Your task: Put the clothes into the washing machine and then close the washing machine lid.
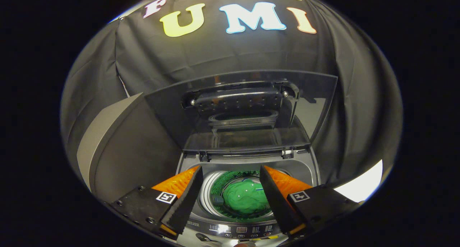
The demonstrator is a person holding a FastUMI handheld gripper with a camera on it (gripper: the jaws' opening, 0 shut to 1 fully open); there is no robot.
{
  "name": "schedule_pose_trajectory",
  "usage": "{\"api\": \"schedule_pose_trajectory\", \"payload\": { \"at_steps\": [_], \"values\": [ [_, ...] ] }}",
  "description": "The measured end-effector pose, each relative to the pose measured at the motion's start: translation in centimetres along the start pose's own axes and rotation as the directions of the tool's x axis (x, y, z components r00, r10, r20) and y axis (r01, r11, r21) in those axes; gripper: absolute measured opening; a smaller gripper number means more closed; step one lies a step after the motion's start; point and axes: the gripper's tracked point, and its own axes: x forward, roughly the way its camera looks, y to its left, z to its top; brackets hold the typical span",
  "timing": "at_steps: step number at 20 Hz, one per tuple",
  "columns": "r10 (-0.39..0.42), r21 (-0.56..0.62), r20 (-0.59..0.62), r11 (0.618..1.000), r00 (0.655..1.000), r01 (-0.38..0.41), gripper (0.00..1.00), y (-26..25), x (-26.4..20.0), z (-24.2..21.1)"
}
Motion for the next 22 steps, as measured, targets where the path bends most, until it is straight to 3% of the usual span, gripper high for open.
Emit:
{"api": "schedule_pose_trajectory", "payload": {
  "at_steps": [6, 14, 22],
  "values": [
    [0.007, 0.019, 0.065, 1.0, 0.998, -0.008, 0.98, 0.6, -2.8, 3.6],
    [0.047, -0.006, 0.19, 0.999, 0.981, -0.047, 0.98, 3.0, -7.7, 11.7],
    [0.032, -0.022, 0.219, 0.999, 0.975, -0.028, 0.98, 3.2, -5.7, 18.0]
  ]
}}
